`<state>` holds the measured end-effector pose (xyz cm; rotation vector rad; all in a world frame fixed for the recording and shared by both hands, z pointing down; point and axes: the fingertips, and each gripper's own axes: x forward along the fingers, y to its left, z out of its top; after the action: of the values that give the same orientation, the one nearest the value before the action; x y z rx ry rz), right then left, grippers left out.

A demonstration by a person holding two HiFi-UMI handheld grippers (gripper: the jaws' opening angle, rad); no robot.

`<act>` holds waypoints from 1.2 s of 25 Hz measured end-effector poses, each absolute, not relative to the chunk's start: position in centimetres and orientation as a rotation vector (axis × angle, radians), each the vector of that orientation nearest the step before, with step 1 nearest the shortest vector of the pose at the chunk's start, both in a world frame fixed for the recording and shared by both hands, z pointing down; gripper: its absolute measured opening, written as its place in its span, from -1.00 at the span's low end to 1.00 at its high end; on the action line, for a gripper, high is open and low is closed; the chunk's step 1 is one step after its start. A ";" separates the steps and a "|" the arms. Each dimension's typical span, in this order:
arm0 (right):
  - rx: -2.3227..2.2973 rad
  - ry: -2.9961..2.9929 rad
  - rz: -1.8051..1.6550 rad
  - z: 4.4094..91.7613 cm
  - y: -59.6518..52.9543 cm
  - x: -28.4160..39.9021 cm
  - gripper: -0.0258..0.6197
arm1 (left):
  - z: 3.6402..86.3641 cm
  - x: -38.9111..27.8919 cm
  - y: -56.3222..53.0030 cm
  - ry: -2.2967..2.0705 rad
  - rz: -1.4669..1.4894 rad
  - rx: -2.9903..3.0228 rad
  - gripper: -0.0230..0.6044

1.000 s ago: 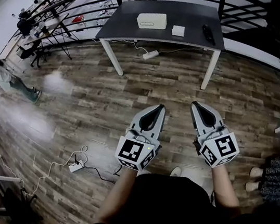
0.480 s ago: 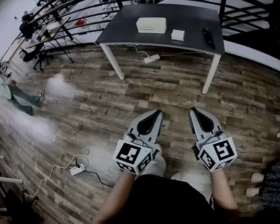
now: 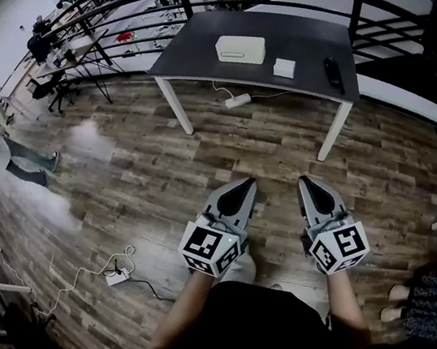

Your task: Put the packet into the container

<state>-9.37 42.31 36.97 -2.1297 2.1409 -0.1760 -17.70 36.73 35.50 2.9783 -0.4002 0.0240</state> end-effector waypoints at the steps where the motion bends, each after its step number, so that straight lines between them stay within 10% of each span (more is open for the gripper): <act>1: -2.131 2.147 -0.177 37.1 41.1 -9.1 -0.91 | 35.7 -17.4 35.6 -0.398 0.029 2.979 -0.91; 30: -2.269 2.088 -0.181 37.9 16.9 -4.8 -0.91 | 39.0 -13.6 12.1 -0.272 0.051 2.907 -0.91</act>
<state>-4.84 16.88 37.93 -2.2690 2.0876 -0.1811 -13.64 12.06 39.00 2.9066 -0.2718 0.0506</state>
